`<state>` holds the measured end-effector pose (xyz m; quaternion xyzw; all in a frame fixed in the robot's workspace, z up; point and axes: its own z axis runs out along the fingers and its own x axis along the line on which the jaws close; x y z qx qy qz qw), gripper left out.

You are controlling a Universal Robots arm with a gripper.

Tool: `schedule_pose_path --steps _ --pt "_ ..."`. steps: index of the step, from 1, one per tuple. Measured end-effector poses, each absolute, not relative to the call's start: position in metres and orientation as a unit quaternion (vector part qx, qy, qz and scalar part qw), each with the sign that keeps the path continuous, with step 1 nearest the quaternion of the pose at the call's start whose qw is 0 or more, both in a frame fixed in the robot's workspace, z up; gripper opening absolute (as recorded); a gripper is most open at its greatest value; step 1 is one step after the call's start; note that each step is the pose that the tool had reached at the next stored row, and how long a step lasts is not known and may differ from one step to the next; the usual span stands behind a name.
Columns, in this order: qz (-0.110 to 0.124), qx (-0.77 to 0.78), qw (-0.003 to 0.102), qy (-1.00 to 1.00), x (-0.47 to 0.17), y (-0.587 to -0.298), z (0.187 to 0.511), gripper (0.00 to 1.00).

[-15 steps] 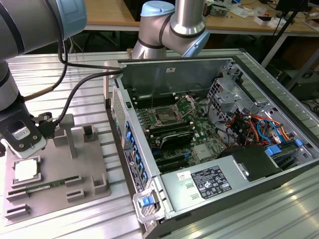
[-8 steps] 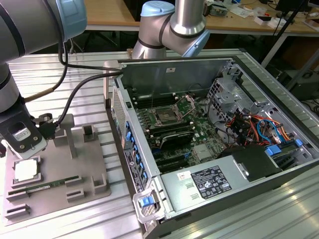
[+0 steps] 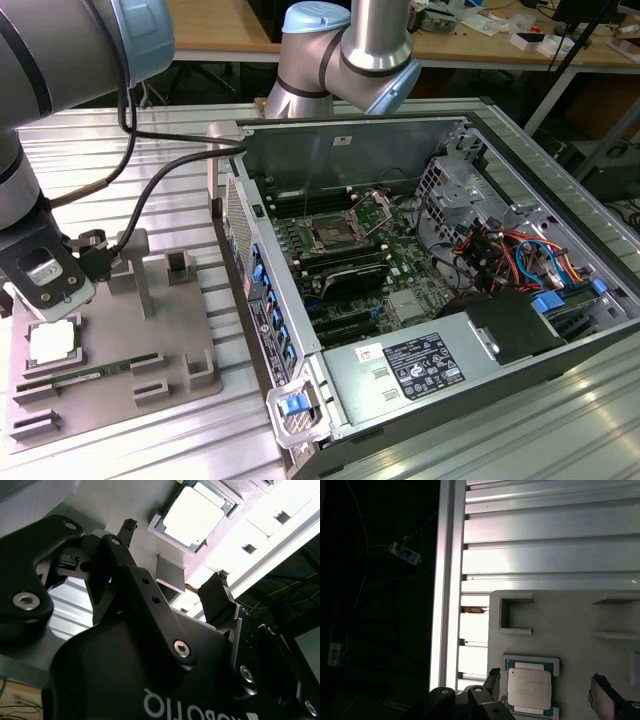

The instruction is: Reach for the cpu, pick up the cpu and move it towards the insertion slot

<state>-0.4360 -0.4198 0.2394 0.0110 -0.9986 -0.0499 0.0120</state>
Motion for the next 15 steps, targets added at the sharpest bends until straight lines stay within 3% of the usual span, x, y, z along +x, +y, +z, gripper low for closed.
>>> schedule_pose_path --steps 7,15 --pt "-0.052 0.01 0.023 -0.998 -0.4359 -0.4203 0.2375 0.78" --pt "-0.052 0.01 0.023 -0.998 -0.4358 -0.4226 0.2353 0.78"
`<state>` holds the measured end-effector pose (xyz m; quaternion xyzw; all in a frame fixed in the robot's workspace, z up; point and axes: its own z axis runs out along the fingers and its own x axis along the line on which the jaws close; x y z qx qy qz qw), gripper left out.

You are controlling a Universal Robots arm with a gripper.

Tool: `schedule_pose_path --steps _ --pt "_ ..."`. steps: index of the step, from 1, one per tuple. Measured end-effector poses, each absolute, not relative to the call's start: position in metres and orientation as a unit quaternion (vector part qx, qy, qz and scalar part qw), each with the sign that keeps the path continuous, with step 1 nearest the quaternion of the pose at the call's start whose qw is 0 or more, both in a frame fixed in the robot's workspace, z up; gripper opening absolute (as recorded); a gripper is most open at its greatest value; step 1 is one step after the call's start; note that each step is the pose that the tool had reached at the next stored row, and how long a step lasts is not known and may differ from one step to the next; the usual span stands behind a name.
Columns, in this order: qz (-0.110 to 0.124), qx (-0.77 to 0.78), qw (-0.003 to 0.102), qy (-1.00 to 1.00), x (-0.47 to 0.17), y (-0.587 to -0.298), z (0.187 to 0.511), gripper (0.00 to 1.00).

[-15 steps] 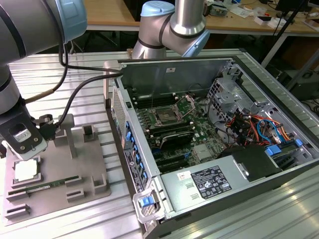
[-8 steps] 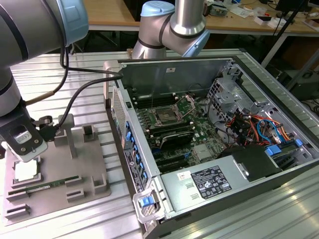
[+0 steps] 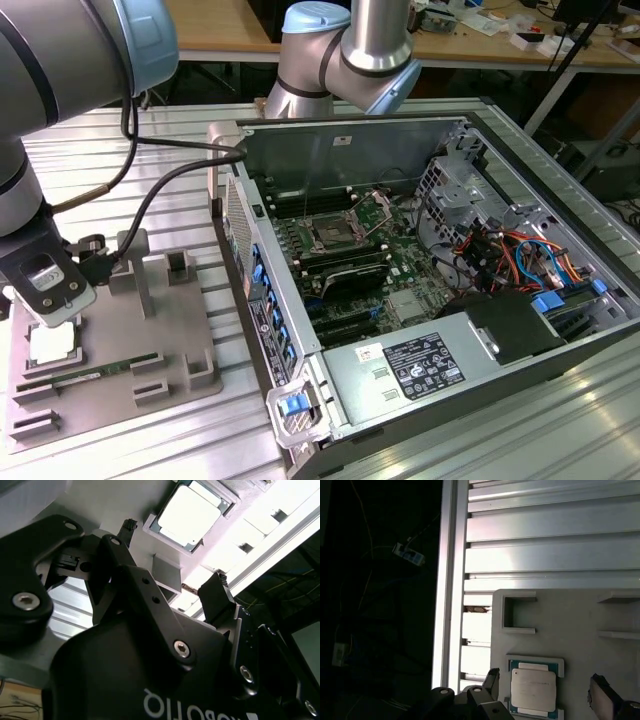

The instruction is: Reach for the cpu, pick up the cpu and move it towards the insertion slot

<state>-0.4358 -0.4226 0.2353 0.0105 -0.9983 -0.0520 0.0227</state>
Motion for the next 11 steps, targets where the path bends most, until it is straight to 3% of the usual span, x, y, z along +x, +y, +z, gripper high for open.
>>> schedule_pose_path --steps 11 --pt "-0.052 0.017 0.023 -0.998 -0.436 -0.436 0.223 0.78"
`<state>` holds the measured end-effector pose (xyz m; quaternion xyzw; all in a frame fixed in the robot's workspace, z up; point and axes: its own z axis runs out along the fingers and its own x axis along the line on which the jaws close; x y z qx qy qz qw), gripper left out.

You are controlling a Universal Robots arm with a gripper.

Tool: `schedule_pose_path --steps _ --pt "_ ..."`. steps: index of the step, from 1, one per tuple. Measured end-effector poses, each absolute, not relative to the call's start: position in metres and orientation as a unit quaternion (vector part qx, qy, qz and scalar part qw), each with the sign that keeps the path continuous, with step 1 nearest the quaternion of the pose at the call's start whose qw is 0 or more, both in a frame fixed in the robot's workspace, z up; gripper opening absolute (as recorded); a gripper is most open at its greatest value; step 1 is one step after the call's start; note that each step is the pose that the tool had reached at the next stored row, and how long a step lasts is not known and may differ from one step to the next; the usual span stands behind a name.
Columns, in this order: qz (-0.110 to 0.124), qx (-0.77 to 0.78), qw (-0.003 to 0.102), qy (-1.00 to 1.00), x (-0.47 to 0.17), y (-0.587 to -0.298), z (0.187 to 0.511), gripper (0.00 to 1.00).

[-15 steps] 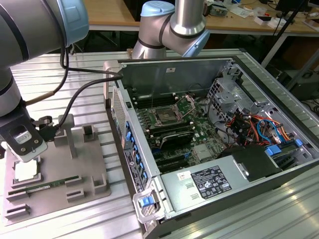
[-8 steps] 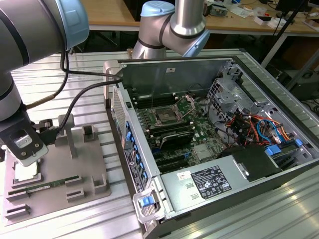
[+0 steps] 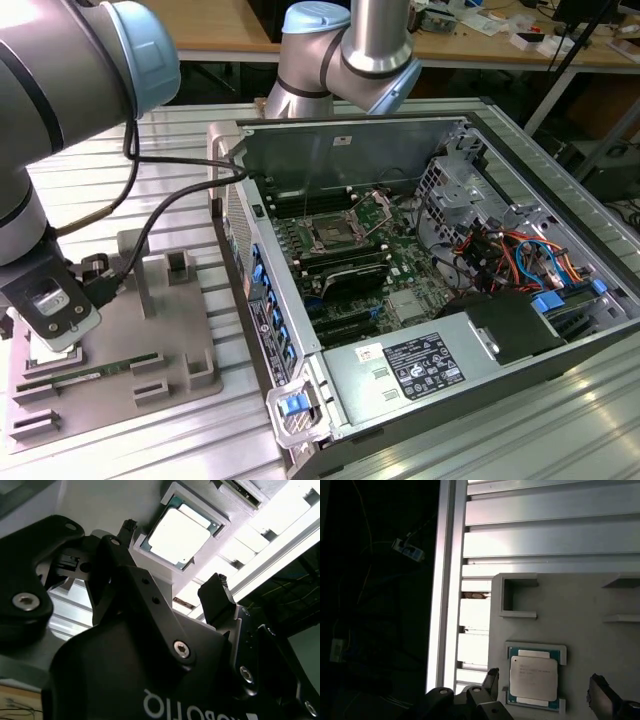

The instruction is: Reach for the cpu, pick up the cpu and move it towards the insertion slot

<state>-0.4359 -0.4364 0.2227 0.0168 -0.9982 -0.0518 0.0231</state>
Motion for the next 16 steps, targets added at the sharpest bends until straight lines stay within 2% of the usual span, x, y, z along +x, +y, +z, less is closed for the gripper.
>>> schedule_pose_path --steps 16 --pt "-0.048 0.019 0.023 -0.998 -0.443 -0.436 0.191 0.78"
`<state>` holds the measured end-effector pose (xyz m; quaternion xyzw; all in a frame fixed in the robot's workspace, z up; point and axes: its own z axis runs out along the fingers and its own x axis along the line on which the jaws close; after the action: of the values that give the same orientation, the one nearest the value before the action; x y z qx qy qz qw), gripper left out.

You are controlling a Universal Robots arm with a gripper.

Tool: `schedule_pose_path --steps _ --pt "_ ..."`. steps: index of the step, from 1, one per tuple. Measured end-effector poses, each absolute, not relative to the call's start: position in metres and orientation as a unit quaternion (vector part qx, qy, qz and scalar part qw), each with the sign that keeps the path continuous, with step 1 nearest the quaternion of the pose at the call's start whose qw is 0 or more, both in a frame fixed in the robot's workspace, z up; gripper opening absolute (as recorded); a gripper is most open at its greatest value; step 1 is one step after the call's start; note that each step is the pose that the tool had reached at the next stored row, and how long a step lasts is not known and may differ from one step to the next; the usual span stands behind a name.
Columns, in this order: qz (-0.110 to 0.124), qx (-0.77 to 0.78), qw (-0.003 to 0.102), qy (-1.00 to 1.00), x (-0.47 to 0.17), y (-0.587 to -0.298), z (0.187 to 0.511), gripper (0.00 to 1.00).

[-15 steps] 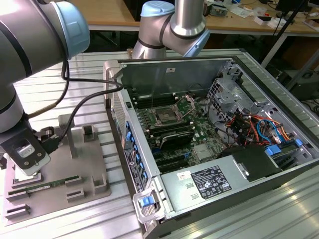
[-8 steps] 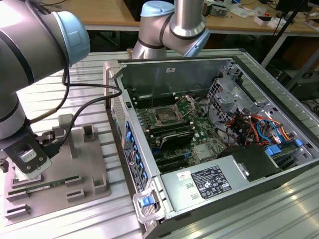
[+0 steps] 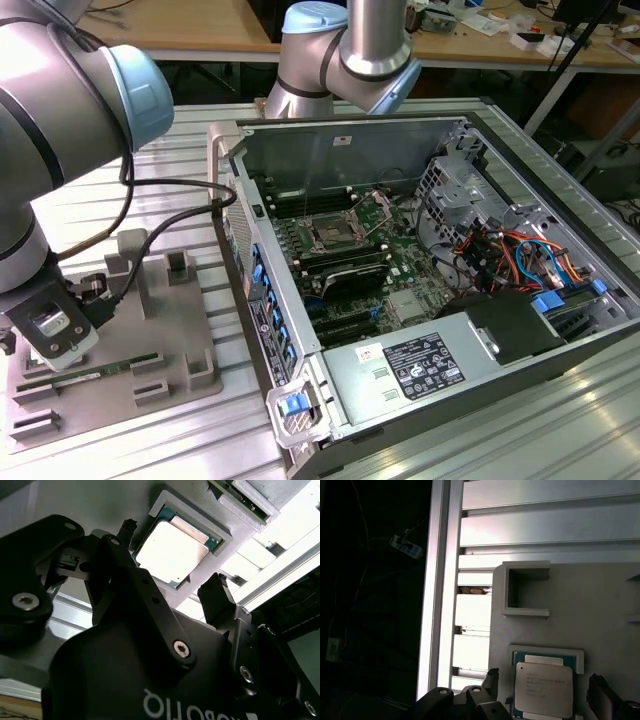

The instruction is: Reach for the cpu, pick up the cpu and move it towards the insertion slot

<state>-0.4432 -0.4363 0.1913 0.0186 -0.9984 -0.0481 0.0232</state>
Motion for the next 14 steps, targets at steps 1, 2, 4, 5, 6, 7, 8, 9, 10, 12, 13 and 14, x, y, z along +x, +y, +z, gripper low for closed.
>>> schedule_pose_path --steps 1,2,4,5,6,7,8,9,10,12,13,14 --pt "-0.048 0.019 0.023 -0.998 -0.4432 -0.4363 0.1911 0.78" --pt "-0.046 0.018 0.023 -0.998 -0.4432 -0.4362 0.19 0.77" --pt "-0.046 0.019 0.023 -0.999 -0.4432 -0.4362 0.1888 0.7" --pt "-0.045 0.018 0.023 -0.999 -0.4432 -0.4362 0.1879 0.7" --pt "-0.044 0.018 0.023 -0.999 -0.4432 -0.4362 0.1871 0.7" --pt "-0.043 0.018 0.023 -0.999 -0.4433 -0.4362 0.1871 0.7" --pt "-0.042 0.018 0.023 -0.999 -0.4432 -0.4361 0.187 0.68" --pt "-0.042 0.018 0.023 -0.999 -0.4432 -0.4361 0.1869 0.68" --pt "-0.041 0.018 0.023 -0.999 -0.4432 -0.4361 0.1869 0.61" --pt "-0.04 0.018 0.023 -0.999 -0.4432 -0.4361 0.1869 0.61" --pt "-0.039 0.018 0.023 -0.999 -0.4433 -0.4361 0.187 0.61" --pt "-0.039 0.018 0.023 -0.999 -0.4433 -0.4361 0.187 0.59"
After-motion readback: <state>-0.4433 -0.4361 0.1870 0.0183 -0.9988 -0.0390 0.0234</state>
